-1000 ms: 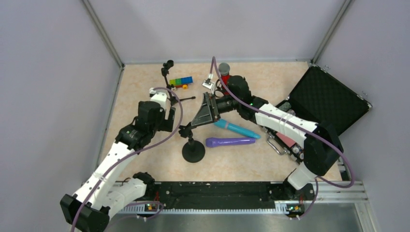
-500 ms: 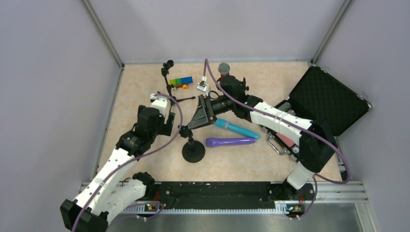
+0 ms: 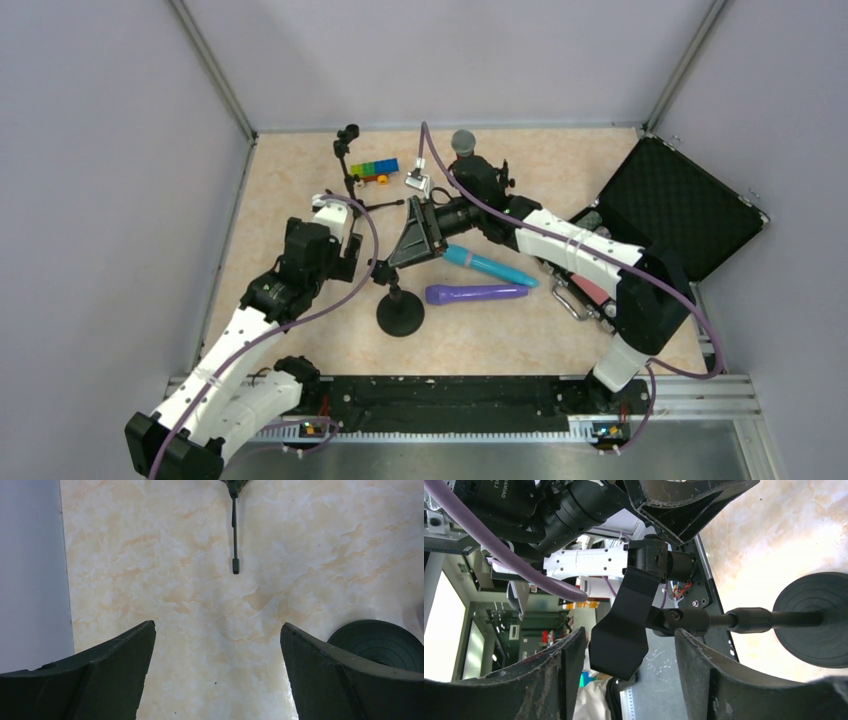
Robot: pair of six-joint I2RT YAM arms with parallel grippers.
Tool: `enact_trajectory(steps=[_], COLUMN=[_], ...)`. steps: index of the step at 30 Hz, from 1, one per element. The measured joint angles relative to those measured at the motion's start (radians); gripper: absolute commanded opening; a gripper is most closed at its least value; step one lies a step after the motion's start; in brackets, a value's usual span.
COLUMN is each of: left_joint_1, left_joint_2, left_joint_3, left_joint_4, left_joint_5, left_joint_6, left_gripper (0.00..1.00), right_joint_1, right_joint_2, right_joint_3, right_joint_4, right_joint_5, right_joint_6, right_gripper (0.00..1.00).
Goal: Attach the microphones to the stand
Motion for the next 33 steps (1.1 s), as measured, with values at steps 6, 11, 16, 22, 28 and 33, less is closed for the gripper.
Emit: enact_trajectory(steps=[6, 11, 16, 22, 28, 33], left_joint_1=[0.000, 0.000, 0.000, 0.000, 0.000, 0.000], left_joint_2=[0.000, 0.000, 0.000, 0.000, -0.003, -0.003], left_joint_3=[-0.007, -0.011, -0.011, -0.014, -0.016, -0.016], left_joint_4=[0.002, 0.004, 0.007, 0.008, 0.008, 0.008], left_joint_5=[0.000, 0.000, 0.000, 0.000, 0.000, 0.000], left_joint_6=[0.008, 0.015, 0.018, 0.018, 0.019, 0.019], left_gripper=[0.99, 0.99, 0.99, 0.99, 0.99, 0.99], right_joint_1=[0.000, 0.000, 0.001, 0.001, 0.002, 0.004], right_joint_2=[0.013, 0.013, 0.013, 0.011, 0.010, -0.024], right_joint_3=[0.000, 0.000, 0.003, -0.013, -0.126, -0.199], right_joint_4=[0.001, 0.015, 0.038, 0.062, 0.131, 0.240], right_joint_5=[-0.002, -0.013, -0.028, -0.028, -0.002, 0.026], right_joint_6=[0.002, 0.014, 0.020, 0.026, 0.062, 0.105], right_gripper=[0.61, 0.38, 0.23, 0.04, 0.00, 0.00])
